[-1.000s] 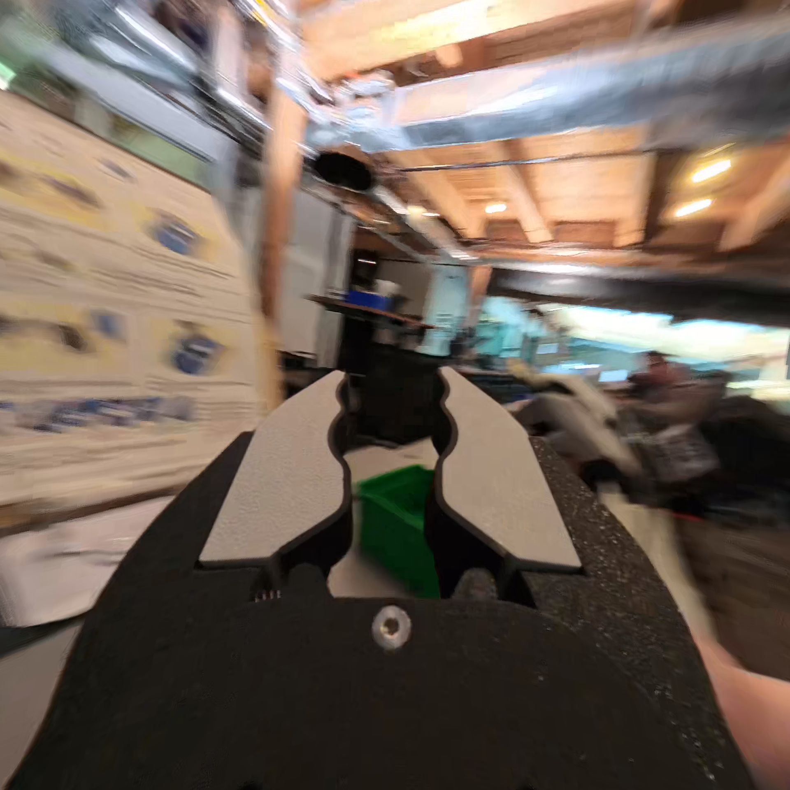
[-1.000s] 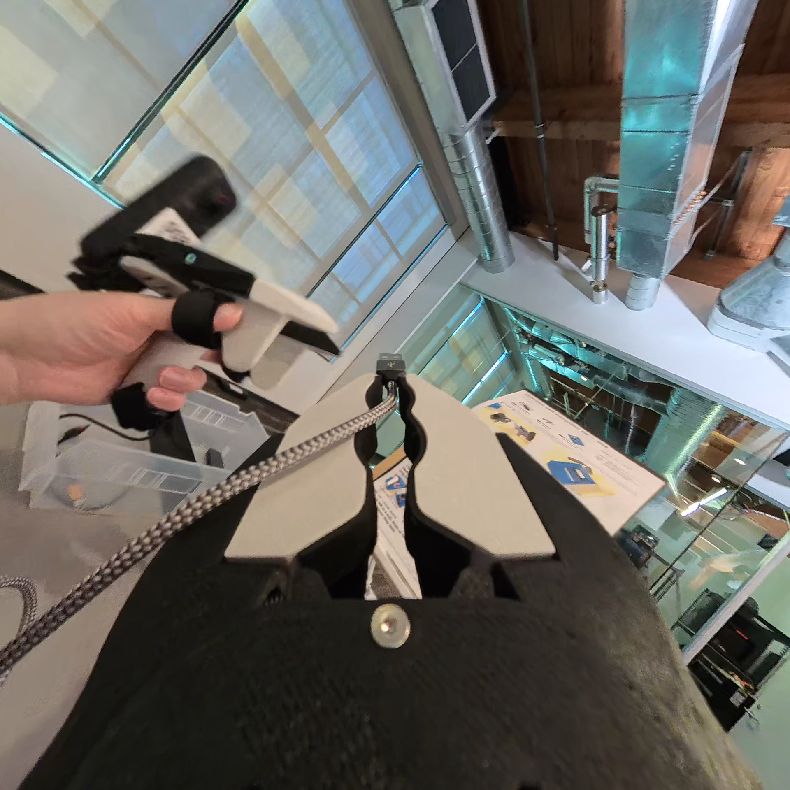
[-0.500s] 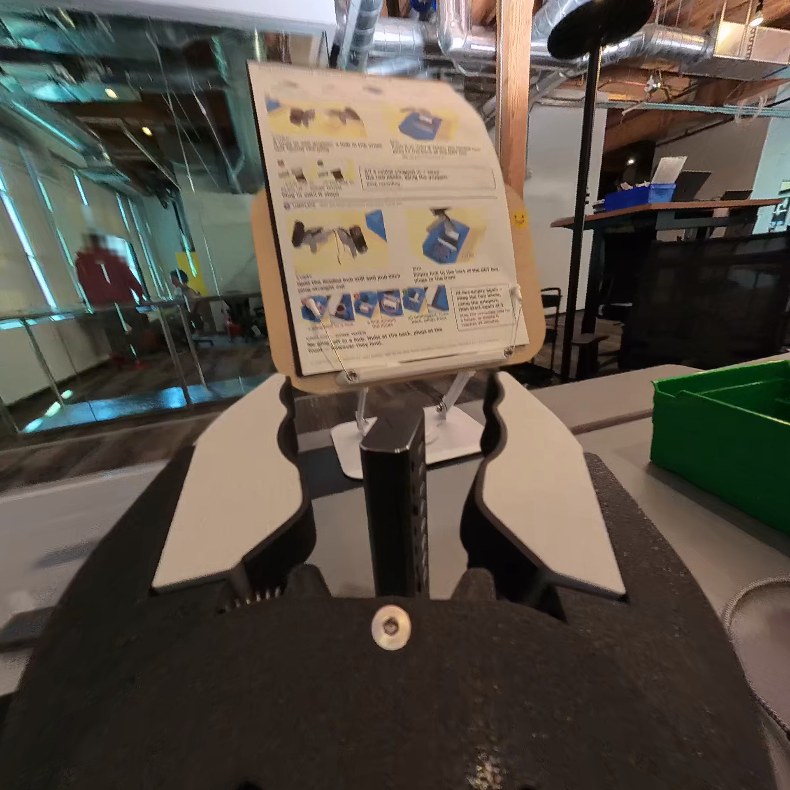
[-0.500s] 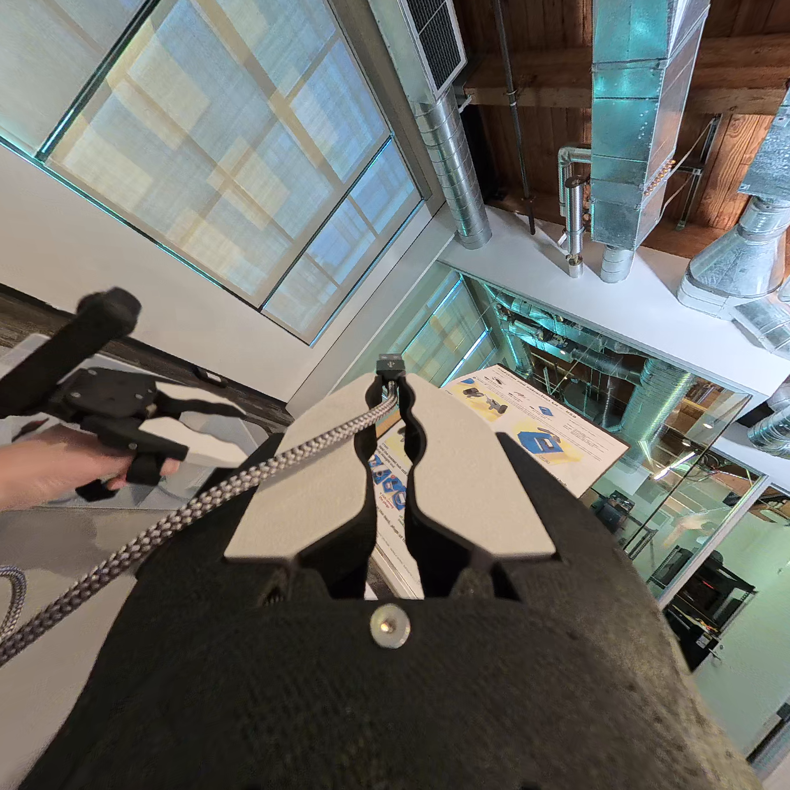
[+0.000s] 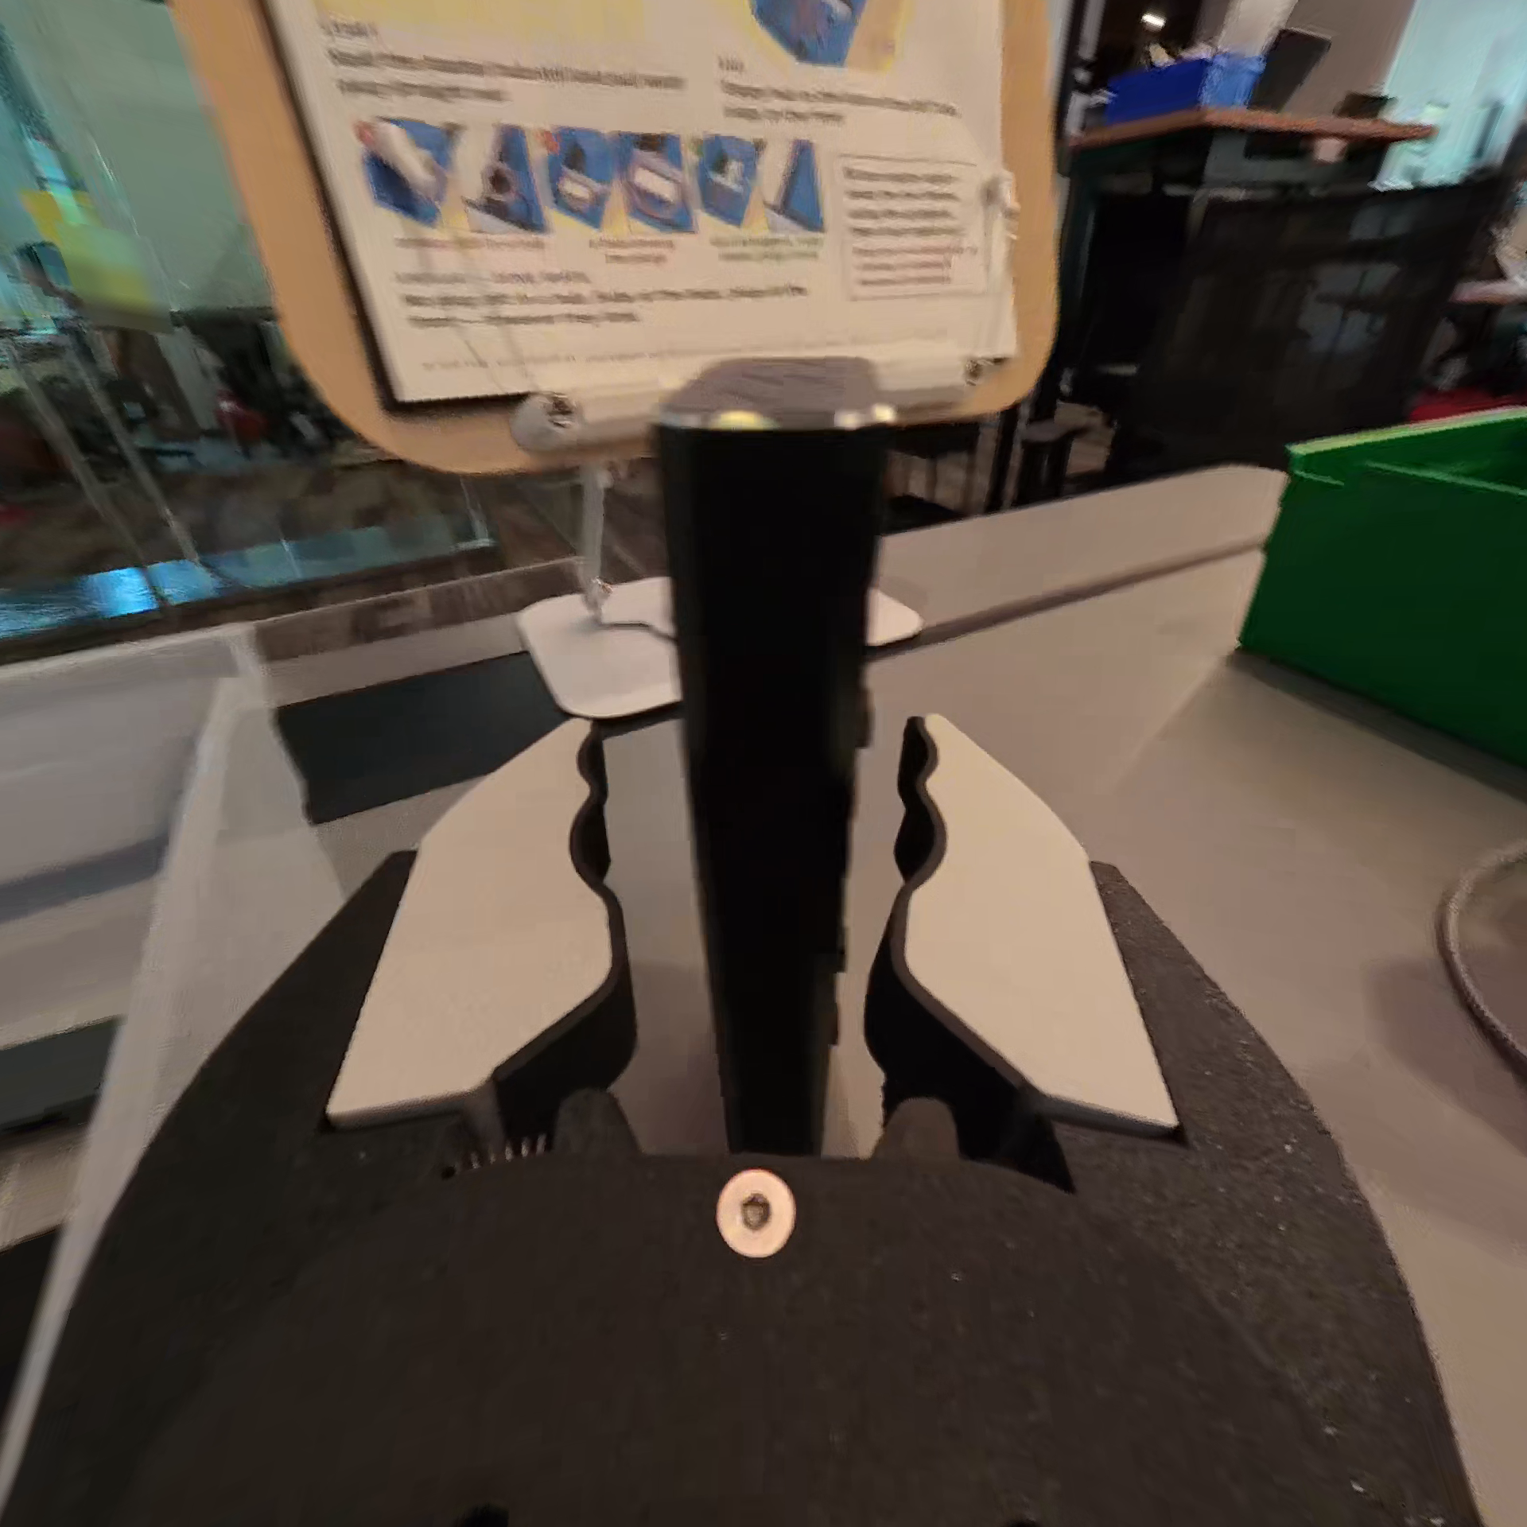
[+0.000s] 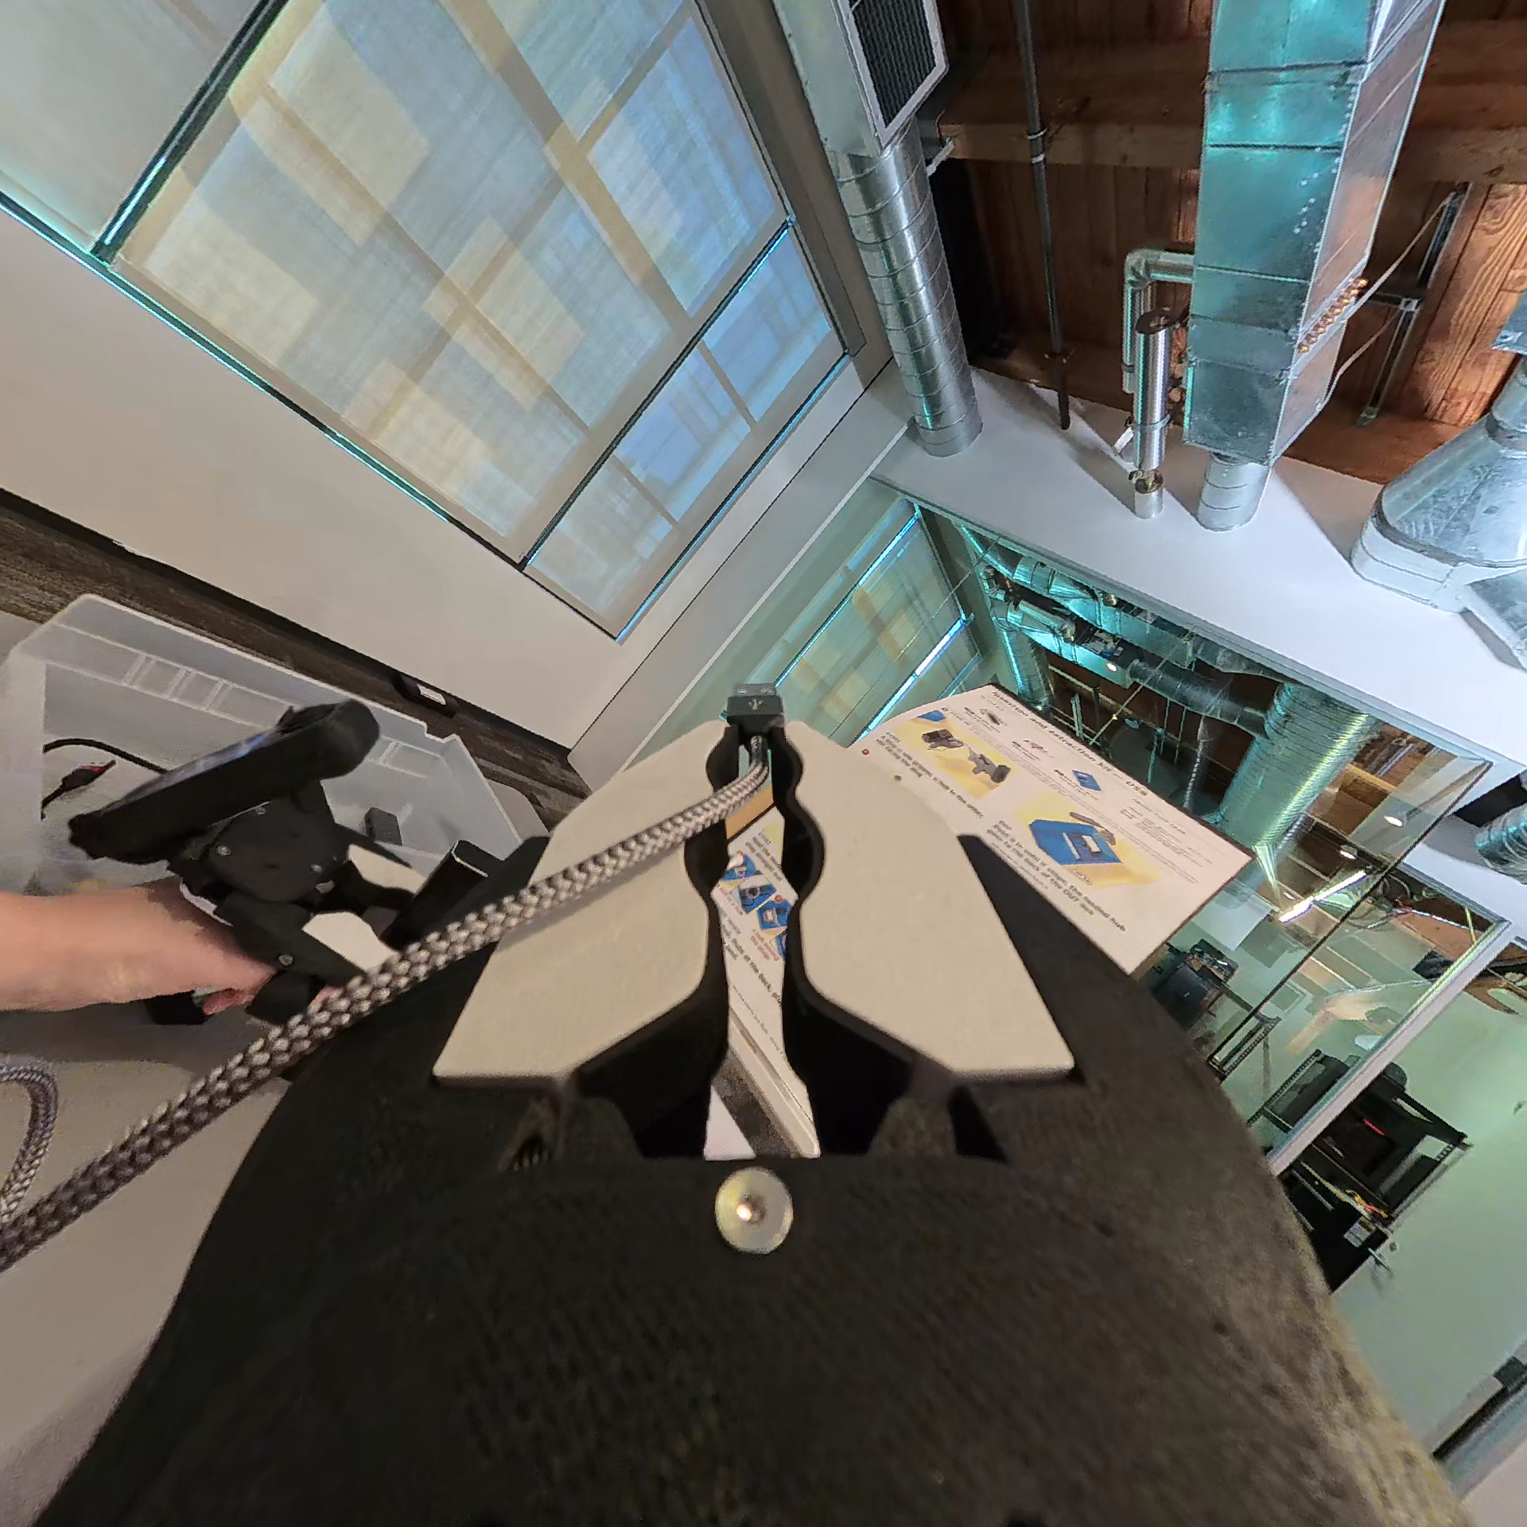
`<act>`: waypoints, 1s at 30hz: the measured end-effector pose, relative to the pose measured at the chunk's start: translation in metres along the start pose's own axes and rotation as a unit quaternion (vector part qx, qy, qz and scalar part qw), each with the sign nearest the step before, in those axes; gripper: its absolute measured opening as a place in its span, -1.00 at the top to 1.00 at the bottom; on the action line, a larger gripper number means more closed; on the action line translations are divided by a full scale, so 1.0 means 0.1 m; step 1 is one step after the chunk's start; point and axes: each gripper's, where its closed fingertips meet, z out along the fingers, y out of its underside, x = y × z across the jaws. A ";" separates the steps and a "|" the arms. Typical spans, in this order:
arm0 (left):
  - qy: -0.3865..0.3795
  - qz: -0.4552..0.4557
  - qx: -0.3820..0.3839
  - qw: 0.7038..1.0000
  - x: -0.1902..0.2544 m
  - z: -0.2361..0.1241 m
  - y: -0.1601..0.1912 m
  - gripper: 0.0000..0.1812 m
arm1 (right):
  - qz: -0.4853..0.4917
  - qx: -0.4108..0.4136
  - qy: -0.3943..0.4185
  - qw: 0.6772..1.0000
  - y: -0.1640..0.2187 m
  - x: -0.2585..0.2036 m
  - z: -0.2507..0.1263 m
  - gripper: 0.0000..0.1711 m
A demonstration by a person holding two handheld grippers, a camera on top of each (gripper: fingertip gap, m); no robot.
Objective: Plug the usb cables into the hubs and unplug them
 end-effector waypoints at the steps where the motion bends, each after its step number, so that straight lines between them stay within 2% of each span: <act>1: 0.018 0.013 -0.008 1.000 0.07 0.01 0.02 0.29 | -0.002 -0.002 -0.002 1.000 0.02 -0.01 0.01 0.91; 4: 0.004 0.031 -0.017 0.999 0.07 0.03 0.04 0.34 | -0.013 -0.008 -0.002 1.000 0.05 -0.03 0.02 0.91; 8: -0.005 0.007 -0.029 1.000 0.00 0.06 0.07 0.37 | -0.007 -0.015 -0.004 1.000 0.11 -0.03 0.03 0.91; 9: -0.004 -0.004 -0.031 1.000 -0.01 0.06 0.07 0.43 | -0.003 -0.019 -0.006 1.000 0.14 -0.03 0.04 0.91; 11: 0.013 -0.031 -0.037 0.999 0.01 0.07 0.09 0.66 | 0.009 -0.036 -0.015 0.999 0.24 -0.06 0.07 0.91; 13: 0.016 -0.058 -0.068 0.996 -0.01 0.08 0.08 0.66 | 0.027 -0.057 -0.020 0.998 0.35 -0.10 0.13 0.91; 14: 0.027 -0.072 -0.080 0.994 0.01 0.08 0.01 0.66 | 0.038 -0.068 -0.006 0.997 0.41 -0.09 0.15 0.91; 16: 0.062 -0.092 -0.041 0.993 0.15 0.04 -0.35 0.66 | 0.062 -0.064 0.037 0.995 0.43 -0.04 0.19 0.91; 20: 0.125 -0.115 0.024 0.985 0.59 -0.09 -0.92 0.67 | 0.126 -0.060 0.030 0.990 0.45 -0.22 0.30 0.91; 26: 0.166 -0.086 0.024 0.982 1.08 -0.07 -1.02 0.66 | 0.177 -0.107 0.025 0.978 0.73 -0.42 0.41 0.91; 30: 0.159 -0.063 0.025 0.985 1.22 -0.05 -1.02 0.66 | 0.206 -0.125 0.018 0.970 0.82 -0.46 0.42 0.91</act>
